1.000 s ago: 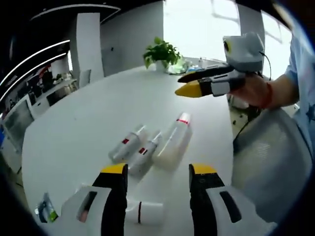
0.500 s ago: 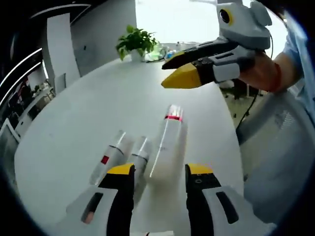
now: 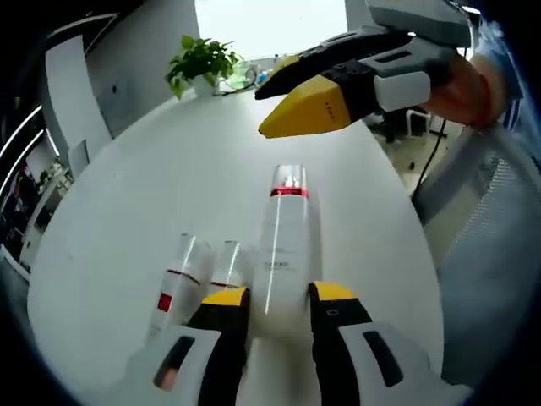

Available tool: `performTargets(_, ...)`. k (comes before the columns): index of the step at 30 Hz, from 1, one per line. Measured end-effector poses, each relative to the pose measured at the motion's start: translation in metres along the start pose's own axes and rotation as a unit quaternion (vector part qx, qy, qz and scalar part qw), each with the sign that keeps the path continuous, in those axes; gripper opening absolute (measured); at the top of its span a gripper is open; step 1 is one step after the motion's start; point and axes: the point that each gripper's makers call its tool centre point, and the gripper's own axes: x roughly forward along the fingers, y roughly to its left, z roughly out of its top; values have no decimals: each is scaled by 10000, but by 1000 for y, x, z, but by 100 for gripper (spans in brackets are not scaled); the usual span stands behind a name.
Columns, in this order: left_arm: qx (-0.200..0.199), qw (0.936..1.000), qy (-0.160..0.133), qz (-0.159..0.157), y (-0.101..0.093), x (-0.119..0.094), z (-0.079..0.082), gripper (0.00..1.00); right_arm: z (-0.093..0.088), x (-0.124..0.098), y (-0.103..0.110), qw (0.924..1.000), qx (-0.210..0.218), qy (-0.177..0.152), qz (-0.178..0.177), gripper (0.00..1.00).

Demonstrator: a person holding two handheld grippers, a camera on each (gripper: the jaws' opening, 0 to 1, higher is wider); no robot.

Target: Arrange the skincare products in the storage area until every visible bottle or jar stands upright without overlapping.

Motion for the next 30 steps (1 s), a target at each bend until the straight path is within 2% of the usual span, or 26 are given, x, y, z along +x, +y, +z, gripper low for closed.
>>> performTargets(8, 344, 9994, 87, 35, -8, 3, -2, 31, -1, 1, 0, 10000, 23, 44, -10, 27)
performTargets(13, 144, 9997, 201, -36, -15, -3, -9, 31, 0, 0, 1, 10000, 37, 7, 26, 27)
performTargets(27, 418, 9973, 598, -30, -49, -29, -37, 31, 7, -1, 15, 9995, -48, -144, 276, 27)
performTargets(30, 376, 9971, 662, -23, -55, -34, -41, 31, 8, -1, 18, 9992, -91, -163, 348, 27)
